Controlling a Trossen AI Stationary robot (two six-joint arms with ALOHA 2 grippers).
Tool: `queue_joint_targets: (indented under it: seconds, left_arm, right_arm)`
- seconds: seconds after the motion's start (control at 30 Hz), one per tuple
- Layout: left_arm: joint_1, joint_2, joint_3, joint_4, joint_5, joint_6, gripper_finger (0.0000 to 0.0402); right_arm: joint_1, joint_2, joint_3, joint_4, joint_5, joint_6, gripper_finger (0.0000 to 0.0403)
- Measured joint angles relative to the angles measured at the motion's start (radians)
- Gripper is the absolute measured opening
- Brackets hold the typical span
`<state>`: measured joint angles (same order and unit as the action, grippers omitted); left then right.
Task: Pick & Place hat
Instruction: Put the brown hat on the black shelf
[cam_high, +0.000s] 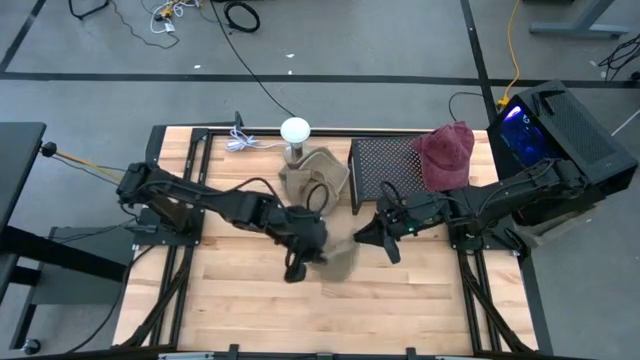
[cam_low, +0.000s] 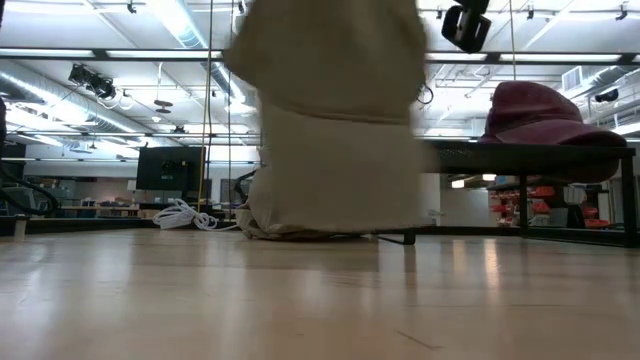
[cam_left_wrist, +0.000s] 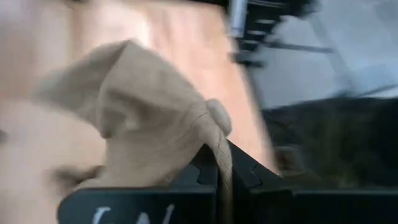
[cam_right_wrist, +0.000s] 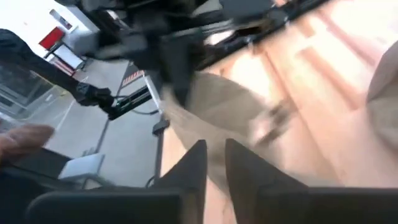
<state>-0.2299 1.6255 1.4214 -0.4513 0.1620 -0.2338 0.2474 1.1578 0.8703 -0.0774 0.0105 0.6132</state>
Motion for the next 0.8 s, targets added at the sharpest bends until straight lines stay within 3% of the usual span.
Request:
queue_joint_targets:
  seconds: [0.17, 0.3, 0.43, 0.57, 0.8]
  left_arm:
    - [0.033, -0.004, 0.086, -0.114, 0.225, -0.124, 0.0004]
    - [0.077, -0.004, 0.152, -0.119, 0.343, -0.179, 0.0004]
    - [0.136, -0.004, 0.216, -0.124, 0.34, -0.193, 0.0004]
    - [0.201, -0.004, 0.26, -0.109, 0.291, -0.178, 0.0003]
    - [0.319, -0.004, 0.268, 0.062, 0.271, -0.174, 0.0003]
  right_arm:
    - [0.0, 0.0, 0.0, 0.01, 0.064, -0.085, 0.0118]
    - [0.01, 0.0, 0.0, 0.088, 0.092, -0.266, 0.0156]
    - [0.046, -0.013, 0.0, 0.168, 0.121, -0.433, 0.0173]
    - [0.082, -0.059, 0.0, 0.175, 0.236, -0.558, 0.0176]
    - [0.127, -0.123, 0.0, 0.177, 0.379, -0.677, 0.0176]
